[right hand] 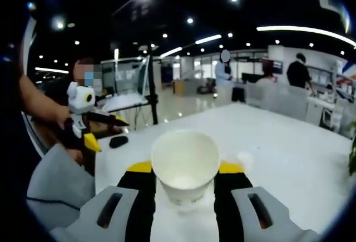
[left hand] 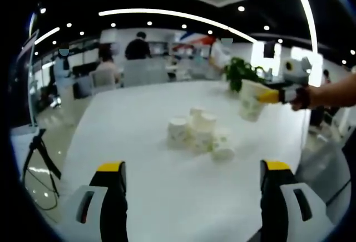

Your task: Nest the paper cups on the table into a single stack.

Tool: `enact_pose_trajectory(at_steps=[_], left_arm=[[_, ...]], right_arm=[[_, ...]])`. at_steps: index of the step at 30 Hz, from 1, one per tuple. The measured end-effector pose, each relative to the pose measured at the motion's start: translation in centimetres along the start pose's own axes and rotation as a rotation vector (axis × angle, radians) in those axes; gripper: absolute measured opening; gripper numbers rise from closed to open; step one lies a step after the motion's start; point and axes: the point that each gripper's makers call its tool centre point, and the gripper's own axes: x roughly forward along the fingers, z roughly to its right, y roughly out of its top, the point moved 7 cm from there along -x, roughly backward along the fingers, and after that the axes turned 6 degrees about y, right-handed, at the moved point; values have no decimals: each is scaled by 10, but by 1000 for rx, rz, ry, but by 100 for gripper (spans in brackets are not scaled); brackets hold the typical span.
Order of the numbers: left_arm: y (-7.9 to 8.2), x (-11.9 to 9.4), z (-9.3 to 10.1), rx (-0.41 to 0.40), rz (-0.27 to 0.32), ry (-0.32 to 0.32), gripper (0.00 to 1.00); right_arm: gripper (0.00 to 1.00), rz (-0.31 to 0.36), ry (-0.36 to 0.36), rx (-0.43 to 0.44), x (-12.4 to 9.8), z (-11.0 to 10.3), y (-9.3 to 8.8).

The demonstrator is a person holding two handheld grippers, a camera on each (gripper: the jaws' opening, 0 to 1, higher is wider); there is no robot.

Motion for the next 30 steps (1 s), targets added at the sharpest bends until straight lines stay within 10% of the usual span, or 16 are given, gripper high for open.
enact_pose_trajectory(at_steps=[30], left_arm=[[-5, -2, 1, -16, -2, 5, 98]], right_arm=[[38, 10, 53, -35, -6, -40, -10]])
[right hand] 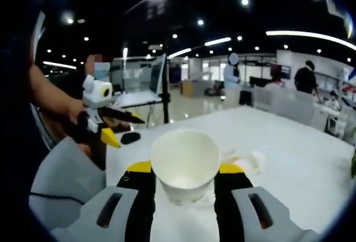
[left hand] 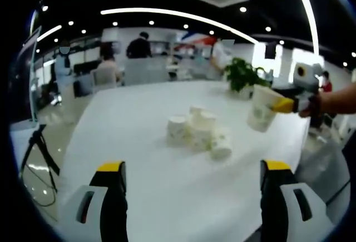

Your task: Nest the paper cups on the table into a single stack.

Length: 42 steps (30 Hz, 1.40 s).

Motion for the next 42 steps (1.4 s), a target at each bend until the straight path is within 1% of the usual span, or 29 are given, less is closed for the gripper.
enact_pose_trajectory(at_steps=[7, 11, 16, 20, 27, 35, 42], left_arm=[[-1, 0, 1, -3, -4, 2, 98], [-1, -1, 1, -3, -3, 2, 98], [-2, -1, 1, -3, -7, 1, 98], [-4, -1, 2, 0, -10, -1, 98], [-4, -1, 3, 1, -10, -2, 98], [-5, -3, 2, -1, -14, 0, 98], [-6, -4, 1, 0, -17, -1, 98]], right_arm=[[38, -4, 30, 0, -3, -15, -5], [38, 2, 41, 4, -5, -21, -7], [38, 18, 72, 13, -7, -28, -10], [38, 10, 85, -17, -6, -34, -10], [38, 3, 108, -39, -4, -40, -9], [38, -11, 114, -69, 0, -43, -18], [38, -5, 102, -53, 3, -41, -34]])
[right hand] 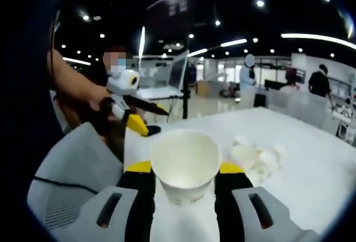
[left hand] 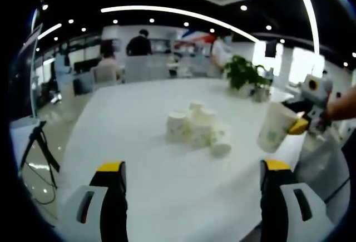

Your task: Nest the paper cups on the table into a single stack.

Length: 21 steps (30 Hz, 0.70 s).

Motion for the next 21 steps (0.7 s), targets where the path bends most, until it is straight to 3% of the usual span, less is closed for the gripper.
enact_pose_trajectory(at_steps=[12, 21], left_arm=[[-1, 1, 1, 0, -7, -4, 98], [-3, 3, 4, 1, -12, -11, 98]], right_arm=[[37, -9, -11, 16, 8, 1, -18], [37, -50, -7, 37, 14, -2, -45]])
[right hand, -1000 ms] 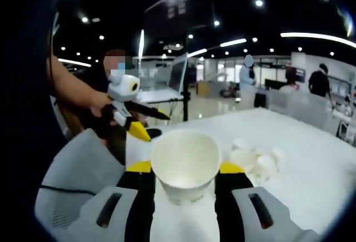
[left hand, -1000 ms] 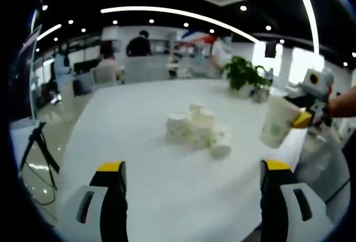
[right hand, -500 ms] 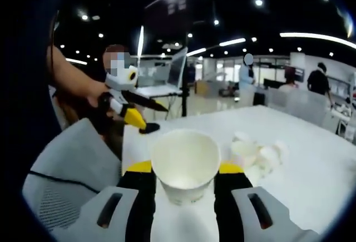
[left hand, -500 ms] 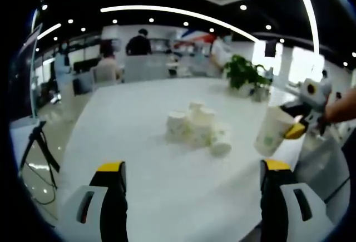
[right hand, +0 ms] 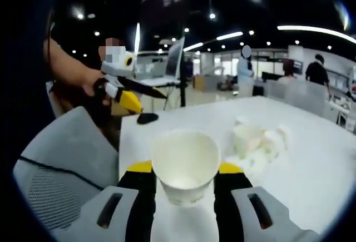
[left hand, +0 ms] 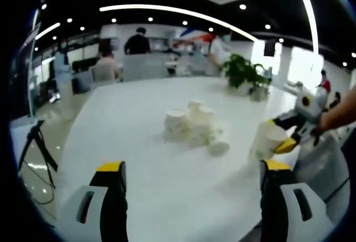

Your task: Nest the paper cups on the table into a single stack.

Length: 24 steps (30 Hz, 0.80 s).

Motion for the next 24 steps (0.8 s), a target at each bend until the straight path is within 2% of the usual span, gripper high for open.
enact_pose_trajectory(at_steps=[18, 22, 24], left_arm=[[-3, -1, 0, -15, -9, 10, 98], [-5, -2, 0, -16, -11, 12, 98], [-5, -2, 0, -17, -13, 13, 98]], right_arm=[[37, -44, -2, 39, 14, 0, -27], [37, -73, -4, 39, 16, -2, -34], [37, -111, -9, 17, 17, -3, -39]])
